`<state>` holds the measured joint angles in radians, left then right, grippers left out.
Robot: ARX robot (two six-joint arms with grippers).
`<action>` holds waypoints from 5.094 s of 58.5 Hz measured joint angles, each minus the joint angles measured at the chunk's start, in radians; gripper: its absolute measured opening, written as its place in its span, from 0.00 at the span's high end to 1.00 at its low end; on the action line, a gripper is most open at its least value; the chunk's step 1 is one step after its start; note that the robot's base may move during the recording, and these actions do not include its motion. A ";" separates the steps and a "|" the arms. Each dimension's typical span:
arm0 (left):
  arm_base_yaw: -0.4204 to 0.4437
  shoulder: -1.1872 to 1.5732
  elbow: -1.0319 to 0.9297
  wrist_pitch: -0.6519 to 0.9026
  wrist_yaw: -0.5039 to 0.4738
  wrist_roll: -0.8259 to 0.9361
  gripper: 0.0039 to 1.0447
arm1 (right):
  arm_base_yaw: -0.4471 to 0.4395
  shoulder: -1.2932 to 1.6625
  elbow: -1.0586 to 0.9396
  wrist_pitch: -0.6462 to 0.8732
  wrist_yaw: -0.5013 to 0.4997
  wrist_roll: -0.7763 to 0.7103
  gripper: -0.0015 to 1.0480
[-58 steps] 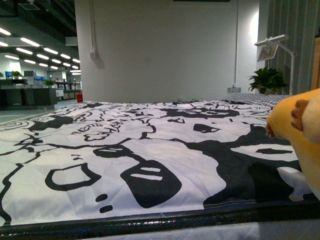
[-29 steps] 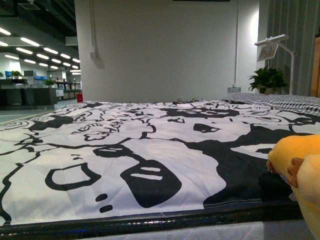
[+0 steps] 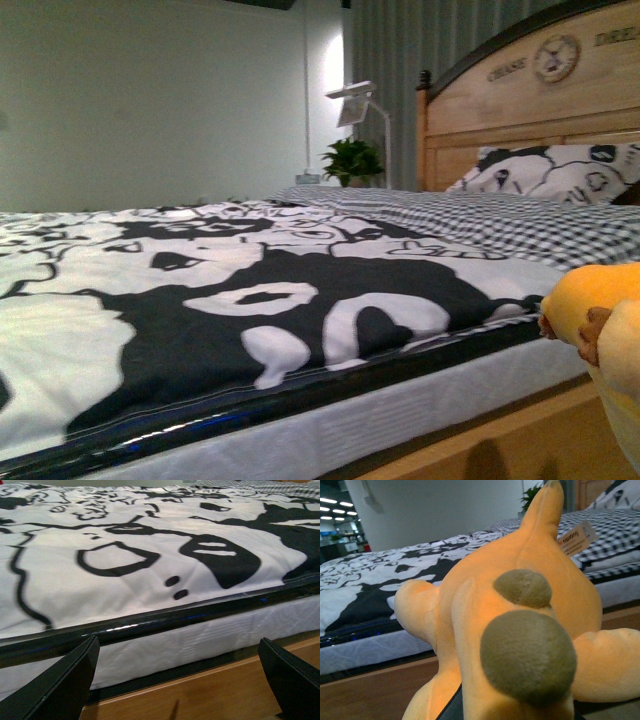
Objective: Put away toys
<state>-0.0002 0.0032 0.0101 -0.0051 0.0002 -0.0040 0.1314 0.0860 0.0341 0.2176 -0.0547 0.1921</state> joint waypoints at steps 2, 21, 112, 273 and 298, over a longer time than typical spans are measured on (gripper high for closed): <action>0.000 0.000 0.000 0.000 -0.001 0.000 0.06 | 0.000 0.000 0.000 0.000 -0.001 0.000 0.91; 0.000 0.000 0.000 0.000 0.001 0.000 0.06 | 0.000 -0.001 0.000 0.002 -0.006 -0.001 0.91; -0.001 -0.001 0.000 0.000 0.000 0.000 0.06 | -0.002 -0.002 0.000 0.003 -0.009 -0.001 0.91; 0.000 -0.002 0.000 0.000 -0.001 0.000 0.06 | 0.000 -0.002 0.000 0.003 -0.008 -0.001 0.92; -0.001 -0.002 0.000 -0.001 -0.001 0.000 0.06 | 0.000 -0.002 0.000 0.003 -0.006 -0.001 0.92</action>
<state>-0.0010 0.0010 0.0101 -0.0059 -0.0010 -0.0040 0.1318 0.0841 0.0338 0.2207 -0.0605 0.1913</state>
